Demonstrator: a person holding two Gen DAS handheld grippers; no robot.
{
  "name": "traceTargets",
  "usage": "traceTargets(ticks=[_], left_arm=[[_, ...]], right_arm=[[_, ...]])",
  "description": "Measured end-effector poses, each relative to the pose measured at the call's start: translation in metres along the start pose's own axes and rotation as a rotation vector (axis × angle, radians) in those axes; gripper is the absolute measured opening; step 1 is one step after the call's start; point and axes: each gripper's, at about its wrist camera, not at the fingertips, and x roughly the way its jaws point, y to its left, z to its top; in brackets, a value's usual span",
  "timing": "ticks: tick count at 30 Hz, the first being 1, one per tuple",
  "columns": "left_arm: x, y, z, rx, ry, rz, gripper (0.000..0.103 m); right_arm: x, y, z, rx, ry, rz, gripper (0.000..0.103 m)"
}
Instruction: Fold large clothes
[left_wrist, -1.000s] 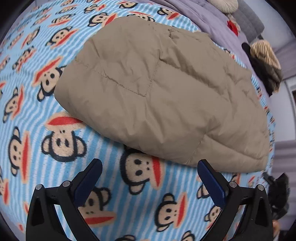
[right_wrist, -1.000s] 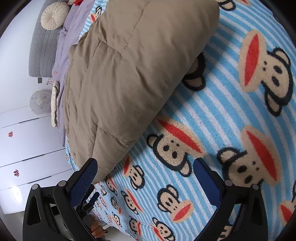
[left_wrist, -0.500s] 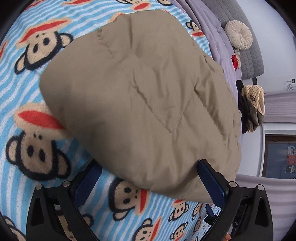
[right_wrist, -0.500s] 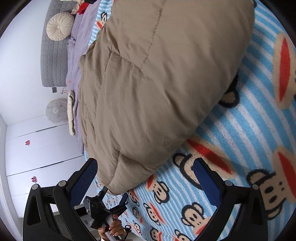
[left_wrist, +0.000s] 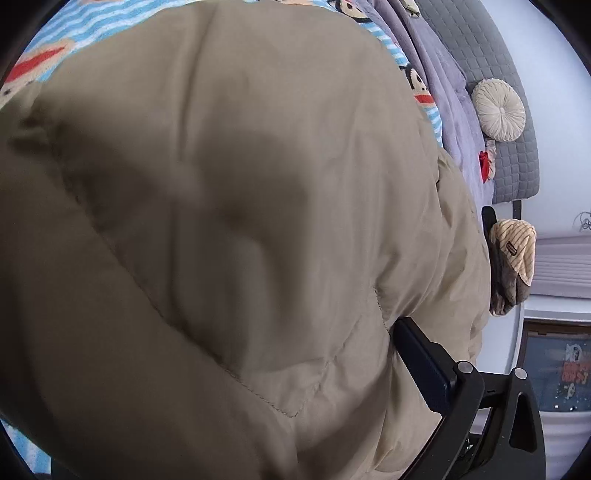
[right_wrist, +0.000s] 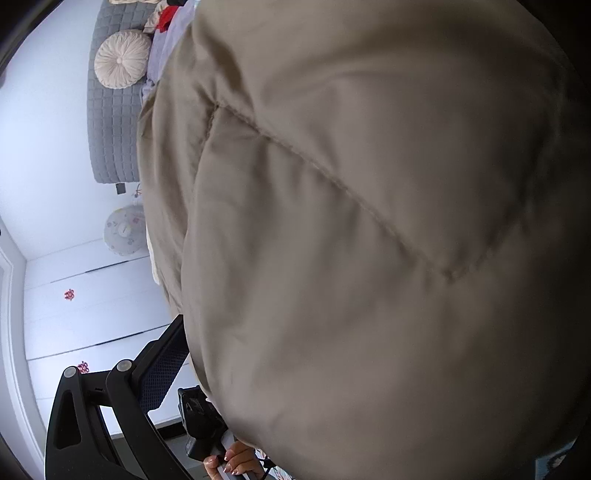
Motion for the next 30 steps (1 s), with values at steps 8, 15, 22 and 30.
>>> traceTargets(ticks=[8, 15, 22, 30], left_arm=[[-0.030, -0.045, -0.006, 0.258, -0.061, 0.054, 0.026], [-0.067, -0.067, -0.028, 0.345, -0.113, 0.052, 0.023], [-0.104, -0.041, -0.086, 0.374, -0.053, 0.057, 0.023], [-0.159, 0.057, -0.167, 0.402, 0.153, 0.076, 0.023]], right_arm=[[-0.006, 0.002, 0.001, 0.076, 0.017, 0.011, 0.045], [-0.030, 0.016, -0.008, -0.001, 0.048, 0.062, 0.025], [-0.061, 0.004, -0.034, -0.035, 0.112, 0.038, 0.024], [-0.108, -0.053, -0.118, 0.020, 0.151, -0.008, 0.025]])
